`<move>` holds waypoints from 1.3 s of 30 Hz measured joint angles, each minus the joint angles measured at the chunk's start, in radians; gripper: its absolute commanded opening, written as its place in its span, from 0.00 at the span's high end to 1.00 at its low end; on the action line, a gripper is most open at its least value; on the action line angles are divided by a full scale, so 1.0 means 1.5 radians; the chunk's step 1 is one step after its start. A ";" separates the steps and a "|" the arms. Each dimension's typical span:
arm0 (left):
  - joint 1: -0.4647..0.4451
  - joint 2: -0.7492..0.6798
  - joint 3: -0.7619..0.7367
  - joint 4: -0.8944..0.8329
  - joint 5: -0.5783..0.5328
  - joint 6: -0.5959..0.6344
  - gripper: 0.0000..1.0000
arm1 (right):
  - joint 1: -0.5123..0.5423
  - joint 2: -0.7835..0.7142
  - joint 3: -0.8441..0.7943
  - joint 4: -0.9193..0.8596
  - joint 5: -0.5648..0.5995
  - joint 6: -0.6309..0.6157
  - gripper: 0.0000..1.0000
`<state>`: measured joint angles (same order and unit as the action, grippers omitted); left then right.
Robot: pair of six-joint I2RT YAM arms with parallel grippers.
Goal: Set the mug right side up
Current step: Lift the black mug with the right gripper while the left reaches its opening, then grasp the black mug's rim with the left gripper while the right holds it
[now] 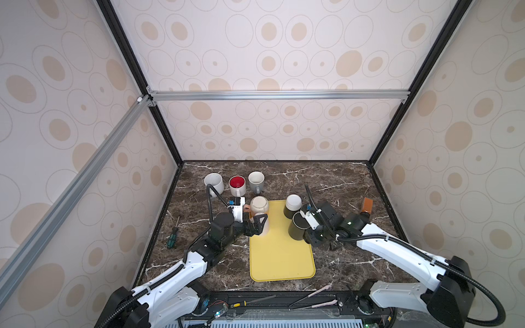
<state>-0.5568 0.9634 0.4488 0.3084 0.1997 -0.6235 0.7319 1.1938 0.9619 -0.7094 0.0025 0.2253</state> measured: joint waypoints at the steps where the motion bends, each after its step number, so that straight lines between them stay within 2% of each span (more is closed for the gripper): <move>1: 0.006 -0.006 0.000 0.010 0.012 -0.010 0.02 | 0.000 -0.010 0.012 -0.002 0.000 0.007 1.00; 6: 0.028 -0.034 0.000 0.094 0.084 -0.084 0.02 | 0.000 -0.058 0.045 0.053 -0.005 0.053 1.00; 12: 0.037 -0.030 -0.004 0.249 0.167 -0.185 0.02 | -0.004 -0.077 0.050 0.196 -0.058 0.122 1.00; 17: 0.037 0.027 -0.021 0.405 0.214 -0.279 0.05 | -0.009 -0.077 0.071 0.294 -0.115 0.175 1.00; 25: 0.037 0.112 -0.022 0.561 0.248 -0.377 0.11 | -0.027 -0.045 0.081 0.461 -0.207 0.271 1.00; 29: 0.037 0.143 -0.019 0.612 0.258 -0.410 0.17 | -0.028 -0.011 0.081 0.508 -0.245 0.312 1.00; 36: 0.037 0.161 0.009 0.637 0.265 -0.428 0.30 | -0.028 0.006 0.081 0.550 -0.288 0.351 1.00; 39: 0.037 0.170 0.021 0.647 0.266 -0.432 0.39 | -0.028 0.009 0.081 0.564 -0.306 0.360 1.00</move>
<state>-0.5007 1.2179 0.4808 1.2789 0.5991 -1.2716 0.6895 1.2076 1.0828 0.1364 -0.4568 0.7647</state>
